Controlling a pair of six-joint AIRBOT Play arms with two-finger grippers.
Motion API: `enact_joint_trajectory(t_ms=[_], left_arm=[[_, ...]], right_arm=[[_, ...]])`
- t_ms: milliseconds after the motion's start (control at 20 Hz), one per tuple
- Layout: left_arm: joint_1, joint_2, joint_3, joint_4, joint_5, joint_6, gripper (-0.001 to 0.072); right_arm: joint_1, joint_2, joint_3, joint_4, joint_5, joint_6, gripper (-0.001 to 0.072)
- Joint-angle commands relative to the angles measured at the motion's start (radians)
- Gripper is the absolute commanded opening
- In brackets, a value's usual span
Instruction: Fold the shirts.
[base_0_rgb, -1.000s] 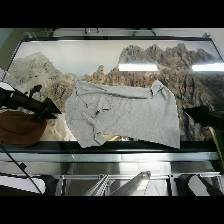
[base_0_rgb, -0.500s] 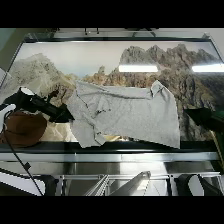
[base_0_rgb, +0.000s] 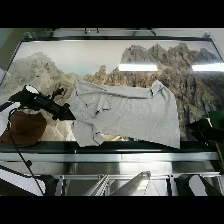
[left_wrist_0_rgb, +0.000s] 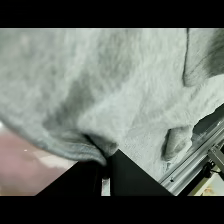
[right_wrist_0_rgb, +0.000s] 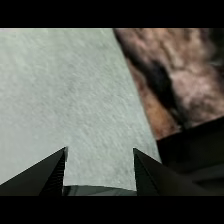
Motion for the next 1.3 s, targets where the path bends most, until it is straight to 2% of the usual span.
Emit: enact_joint_trajectory(t_ms=[0,250,400,700,850,950,1150,1200,1250], left_arm=[[0.048,0.008,-0.005,-0.024,-0.059,0.014,0.0019],[0.059,0.008,-0.005,-0.024,-0.062,0.014,0.0019],[0.059,0.008,-0.005,-0.024,-0.055,0.014,0.0019],[0.059,0.007,-0.005,-0.024,-0.057,0.014,0.0019],[0.06,0.008,-0.005,-0.024,-0.066,0.014,0.0019],[0.06,0.008,-0.005,-0.023,-0.087,0.013,0.0018],[0.061,0.008,-0.005,-0.014,-0.124,0.013,0.0021],[0.062,0.008,-0.005,-0.013,-0.123,0.013,0.0063],[0.067,0.008,-0.004,-0.014,-0.124,0.013,0.03]], right_arm=[[-0.023,-0.114,0.001,-0.101,0.013,0.006,0.0472],[-0.02,-0.272,-0.001,-0.1,0.014,-0.057,0.0472],[-0.007,-0.355,-0.027,-0.032,0.023,-0.14,0.0472],[0.182,-0.471,-0.05,0.02,-0.04,-0.157,0.0467],[0.223,-0.483,-0.036,0.147,-0.039,-0.248,0.0013],[0.222,-0.483,-0.001,0.214,-0.012,-0.278,0.0018],[0.222,-0.483,0.056,0.225,0.028,-0.273,0.0018],[0.222,-0.483,0.056,0.224,0.028,-0.274,0.0018],[0.221,-0.483,0.056,0.225,0.028,-0.274,0.0018]])
